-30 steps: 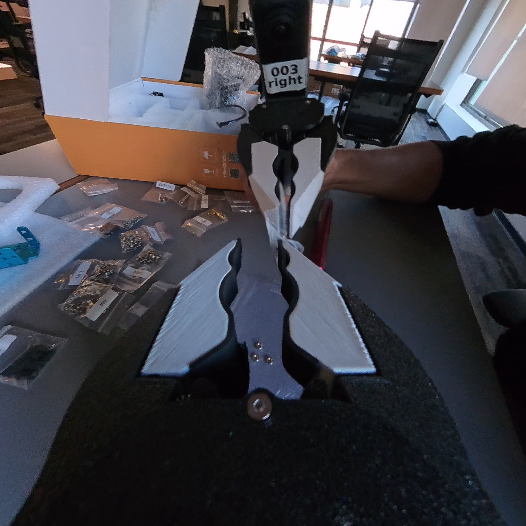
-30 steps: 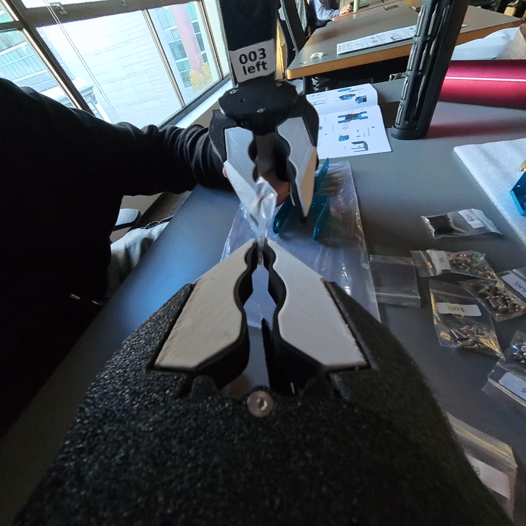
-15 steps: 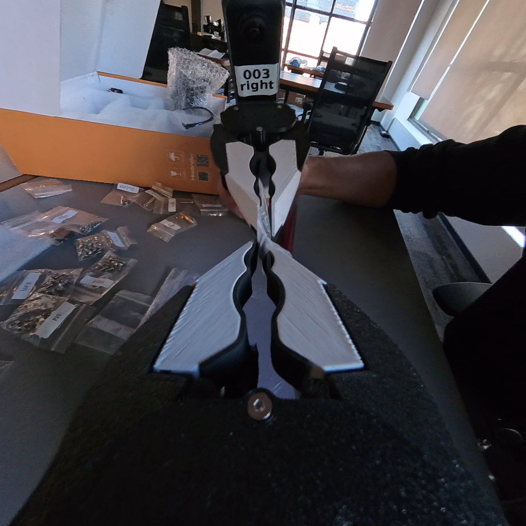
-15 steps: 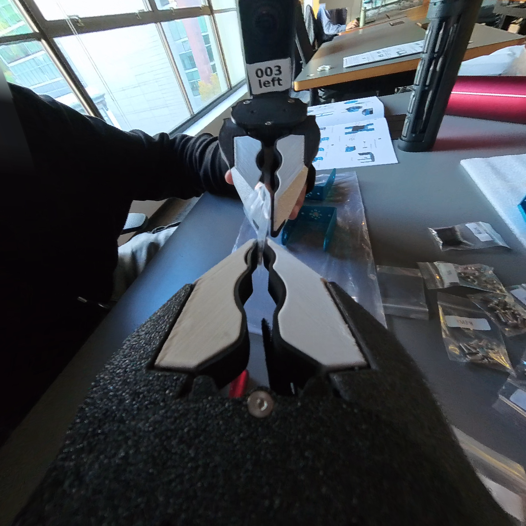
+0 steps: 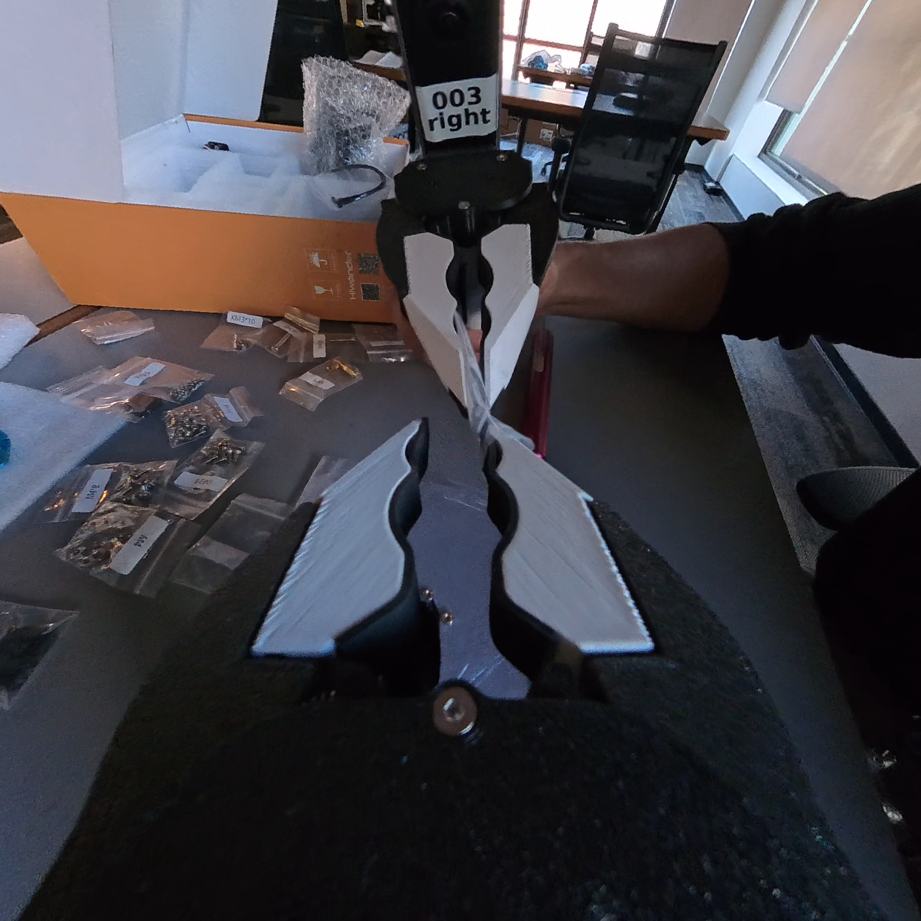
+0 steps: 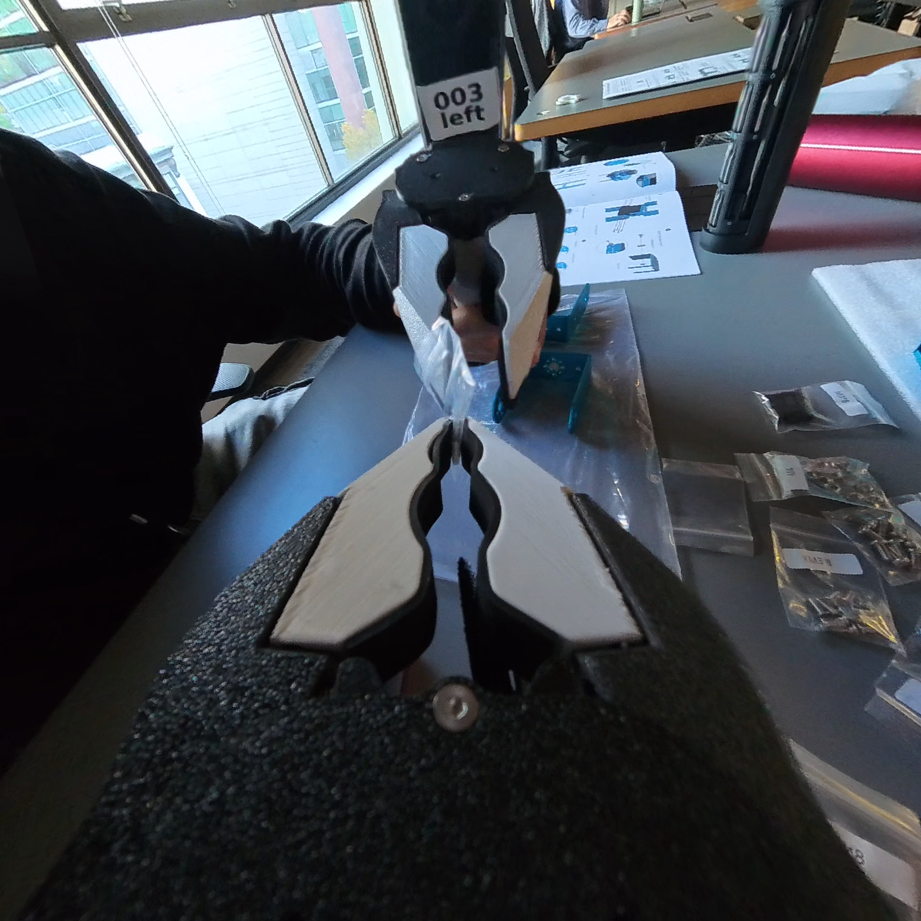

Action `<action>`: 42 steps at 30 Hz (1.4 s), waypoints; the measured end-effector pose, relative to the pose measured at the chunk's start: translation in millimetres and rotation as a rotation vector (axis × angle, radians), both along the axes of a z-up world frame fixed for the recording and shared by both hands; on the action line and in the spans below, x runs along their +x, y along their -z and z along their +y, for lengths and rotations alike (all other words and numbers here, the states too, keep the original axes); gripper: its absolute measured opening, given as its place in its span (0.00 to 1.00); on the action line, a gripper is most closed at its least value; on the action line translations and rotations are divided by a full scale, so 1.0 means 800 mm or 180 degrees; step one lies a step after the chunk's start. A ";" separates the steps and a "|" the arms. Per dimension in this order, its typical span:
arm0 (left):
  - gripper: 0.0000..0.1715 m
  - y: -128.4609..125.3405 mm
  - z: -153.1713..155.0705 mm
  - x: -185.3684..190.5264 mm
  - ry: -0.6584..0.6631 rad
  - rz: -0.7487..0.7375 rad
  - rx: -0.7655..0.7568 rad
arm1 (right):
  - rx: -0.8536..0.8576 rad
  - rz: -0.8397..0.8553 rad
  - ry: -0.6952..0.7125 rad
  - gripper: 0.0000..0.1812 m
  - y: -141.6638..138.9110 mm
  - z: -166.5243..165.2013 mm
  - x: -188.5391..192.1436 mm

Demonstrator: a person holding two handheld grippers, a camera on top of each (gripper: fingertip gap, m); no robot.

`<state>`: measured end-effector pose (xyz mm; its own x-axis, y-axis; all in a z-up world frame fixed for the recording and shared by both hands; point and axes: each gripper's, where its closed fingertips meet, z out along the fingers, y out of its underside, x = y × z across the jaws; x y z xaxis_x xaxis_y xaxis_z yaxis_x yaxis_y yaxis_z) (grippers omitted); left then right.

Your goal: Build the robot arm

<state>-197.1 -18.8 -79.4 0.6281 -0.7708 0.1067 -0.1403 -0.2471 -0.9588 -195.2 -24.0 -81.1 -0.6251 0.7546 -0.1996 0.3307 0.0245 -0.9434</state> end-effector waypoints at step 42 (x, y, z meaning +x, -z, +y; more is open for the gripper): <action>0.10 0.016 -0.003 -0.011 0.0021 0.0273 -0.0084 | 0.0120 -0.0100 0.0147 0.01 0.009 0.013 -0.002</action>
